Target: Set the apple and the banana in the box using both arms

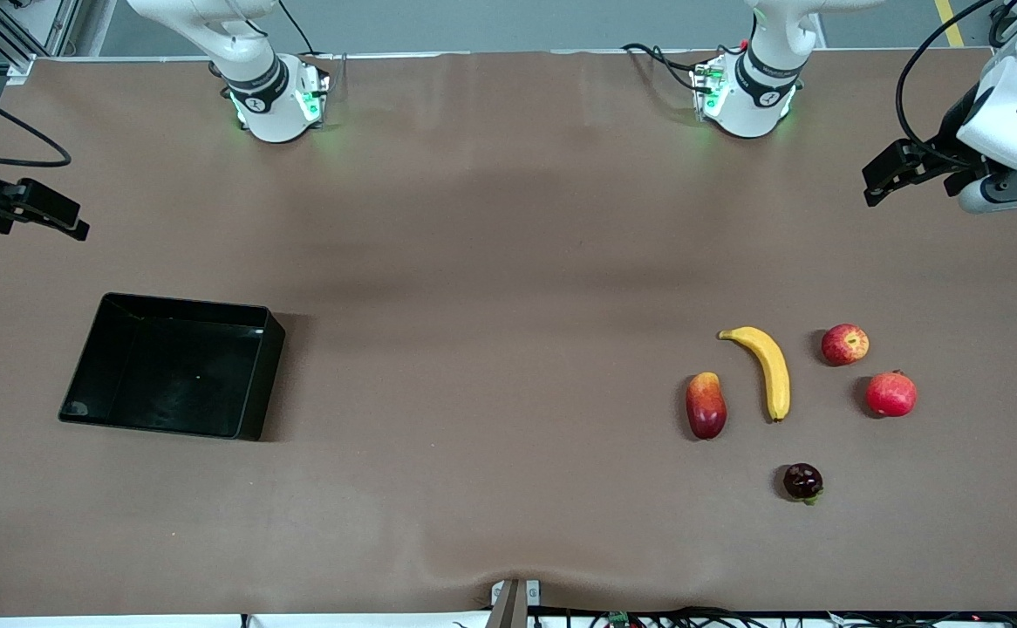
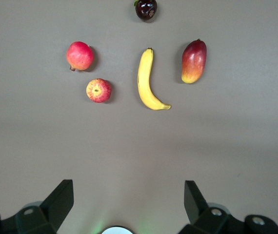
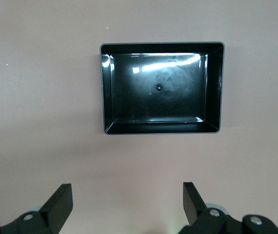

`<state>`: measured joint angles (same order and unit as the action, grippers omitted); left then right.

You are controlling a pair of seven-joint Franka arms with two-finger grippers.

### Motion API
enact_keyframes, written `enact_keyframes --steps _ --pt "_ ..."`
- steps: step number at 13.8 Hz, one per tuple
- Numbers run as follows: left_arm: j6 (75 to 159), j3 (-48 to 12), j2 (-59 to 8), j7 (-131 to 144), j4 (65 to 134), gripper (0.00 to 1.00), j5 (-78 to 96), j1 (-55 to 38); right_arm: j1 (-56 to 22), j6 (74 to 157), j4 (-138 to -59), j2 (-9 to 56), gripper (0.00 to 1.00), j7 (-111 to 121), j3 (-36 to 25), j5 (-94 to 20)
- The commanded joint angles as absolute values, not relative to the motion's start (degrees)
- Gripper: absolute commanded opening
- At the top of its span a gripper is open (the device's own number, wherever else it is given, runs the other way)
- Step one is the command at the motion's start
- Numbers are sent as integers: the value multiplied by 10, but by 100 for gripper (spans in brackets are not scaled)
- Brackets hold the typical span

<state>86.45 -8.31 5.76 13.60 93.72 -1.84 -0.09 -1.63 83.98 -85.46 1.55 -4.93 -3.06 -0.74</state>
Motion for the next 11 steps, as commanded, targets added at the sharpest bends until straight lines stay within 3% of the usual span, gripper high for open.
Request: enact_keyframes --steps 1,11 --pt "851 -83 50 125 918 100 -12 2 -11 833 -840 23 100 -56 -26 3" --pt "851 -83 48 115 920 100 -16 3 -11 831 -840 23 100 -55 -26 4"
